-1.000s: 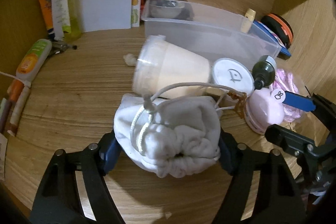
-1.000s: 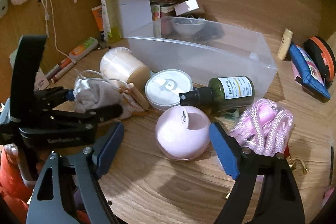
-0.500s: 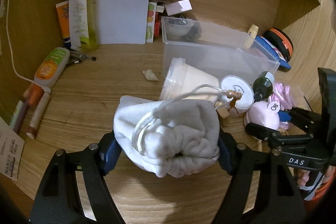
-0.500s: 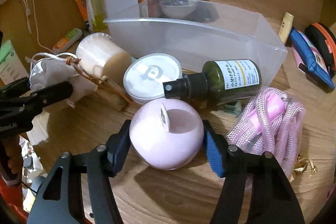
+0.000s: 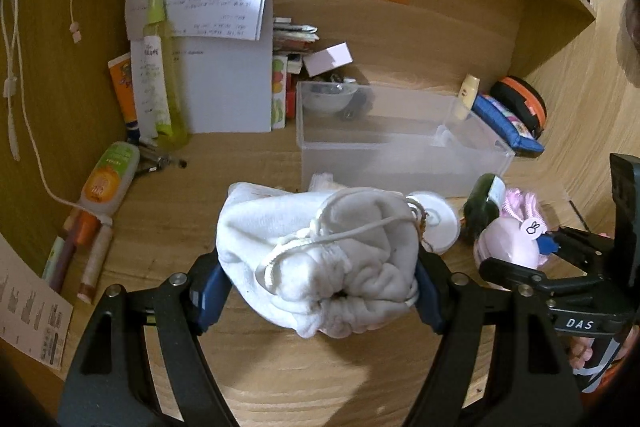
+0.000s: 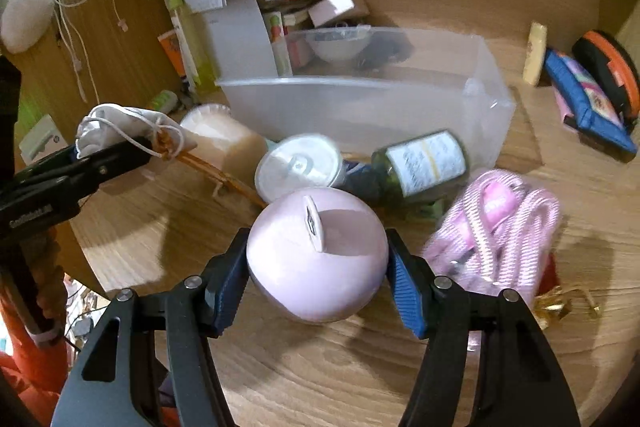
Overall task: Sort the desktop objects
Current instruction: 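Lift and carry the bag and pink case over the clear plastic box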
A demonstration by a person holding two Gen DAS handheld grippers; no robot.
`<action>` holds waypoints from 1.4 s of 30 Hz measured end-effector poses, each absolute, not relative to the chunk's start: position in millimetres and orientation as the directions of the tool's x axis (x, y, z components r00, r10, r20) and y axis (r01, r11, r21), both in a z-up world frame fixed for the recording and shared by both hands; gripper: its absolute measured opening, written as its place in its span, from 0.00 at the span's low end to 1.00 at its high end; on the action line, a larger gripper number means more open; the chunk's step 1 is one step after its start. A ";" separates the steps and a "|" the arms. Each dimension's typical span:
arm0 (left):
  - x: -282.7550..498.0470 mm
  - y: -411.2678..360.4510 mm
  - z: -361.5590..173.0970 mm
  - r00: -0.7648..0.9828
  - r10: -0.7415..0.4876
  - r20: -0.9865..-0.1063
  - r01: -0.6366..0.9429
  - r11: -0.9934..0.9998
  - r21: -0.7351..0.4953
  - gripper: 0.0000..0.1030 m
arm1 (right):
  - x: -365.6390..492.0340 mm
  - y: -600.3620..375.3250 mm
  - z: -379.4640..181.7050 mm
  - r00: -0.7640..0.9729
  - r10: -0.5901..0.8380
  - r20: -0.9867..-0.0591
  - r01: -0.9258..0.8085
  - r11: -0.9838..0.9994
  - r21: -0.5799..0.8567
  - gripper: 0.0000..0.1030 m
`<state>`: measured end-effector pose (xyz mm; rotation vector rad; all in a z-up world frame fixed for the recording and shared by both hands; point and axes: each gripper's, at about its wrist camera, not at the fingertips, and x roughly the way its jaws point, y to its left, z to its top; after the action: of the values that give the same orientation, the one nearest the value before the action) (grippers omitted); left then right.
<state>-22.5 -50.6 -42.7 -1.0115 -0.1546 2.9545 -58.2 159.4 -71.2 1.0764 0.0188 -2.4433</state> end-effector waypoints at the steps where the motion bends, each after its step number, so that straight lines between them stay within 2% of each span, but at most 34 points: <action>1: -22.7 -48.9 -41.3 -0.793 0.045 -0.608 0.017 -0.995 -0.095 0.73 | -56.9 160.8 -67.8 -0.589 -0.409 -0.697 0.422 -0.891 0.166 0.58; 22: -51.9 -47.4 -2.7 -0.847 0.019 -0.532 0.008 -0.999 -0.048 0.74 | -68.9 192.8 -26.2 -0.680 -0.352 -0.643 0.370 -0.922 0.113 0.58; 32: -87.9 -39.0 2.2 -0.845 -0.020 -0.534 0.003 -0.999 0.033 0.74 | -99.0 202.0 -11.0 -0.709 -0.328 -0.624 0.354 -0.931 0.087 0.58; 42: -131.7 -32.7 -3.7 -0.821 0.015 -0.571 -0.042 -0.999 0.034 0.74 | -140.8 209.7 -16.2 -0.690 -0.326 -0.646 0.346 -0.933 0.101 0.58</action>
<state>-131.7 -32.7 -3.7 -0.9296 0.0698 2.9691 -140.8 209.7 -16.2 0.9838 0.0398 -2.5937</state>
